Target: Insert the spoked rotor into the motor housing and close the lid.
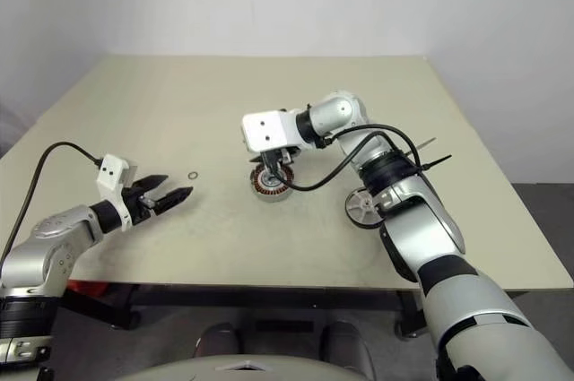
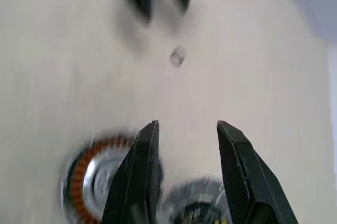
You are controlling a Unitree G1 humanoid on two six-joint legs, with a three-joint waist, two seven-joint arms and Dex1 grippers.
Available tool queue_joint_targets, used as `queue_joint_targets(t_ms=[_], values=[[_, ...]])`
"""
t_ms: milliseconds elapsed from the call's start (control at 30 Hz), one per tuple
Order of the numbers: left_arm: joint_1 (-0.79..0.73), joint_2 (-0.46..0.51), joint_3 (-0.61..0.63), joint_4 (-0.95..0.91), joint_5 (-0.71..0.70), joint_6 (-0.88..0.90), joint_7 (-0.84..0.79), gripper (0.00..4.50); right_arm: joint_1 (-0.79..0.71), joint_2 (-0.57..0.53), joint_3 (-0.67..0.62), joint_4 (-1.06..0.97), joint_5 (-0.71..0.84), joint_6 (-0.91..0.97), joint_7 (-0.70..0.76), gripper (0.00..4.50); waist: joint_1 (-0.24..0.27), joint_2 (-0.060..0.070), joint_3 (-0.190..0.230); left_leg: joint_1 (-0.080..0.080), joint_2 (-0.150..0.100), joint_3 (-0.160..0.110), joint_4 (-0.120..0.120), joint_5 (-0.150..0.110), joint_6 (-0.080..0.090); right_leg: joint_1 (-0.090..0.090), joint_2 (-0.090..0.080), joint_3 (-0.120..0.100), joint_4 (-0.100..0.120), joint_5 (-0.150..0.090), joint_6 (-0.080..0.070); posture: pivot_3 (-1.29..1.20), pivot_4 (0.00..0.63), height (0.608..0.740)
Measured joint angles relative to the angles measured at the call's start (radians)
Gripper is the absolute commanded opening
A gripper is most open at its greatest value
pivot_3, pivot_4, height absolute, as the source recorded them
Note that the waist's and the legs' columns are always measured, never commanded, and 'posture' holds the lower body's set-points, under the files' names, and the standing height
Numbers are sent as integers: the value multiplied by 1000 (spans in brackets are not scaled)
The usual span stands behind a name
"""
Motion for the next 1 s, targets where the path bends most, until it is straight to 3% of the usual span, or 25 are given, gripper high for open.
queue_joint_targets(t_ms=[400,1000], values=[[-155,-114,-107,300,197,-283,75,4500,64,-53,-57,-92,39,166,-87,1930,3,0,0,0,-1,0,-1,0,-1,1,0,0,-1,0,0,0,0,740],[-187,-150,-118,421,235,-336,145,4500,77,-84,-57,-68,39,180,-140,1930,5,-1,0,0,-1,0,-1,1,-1,0,0,0,-1,0,0,0,0,740]])
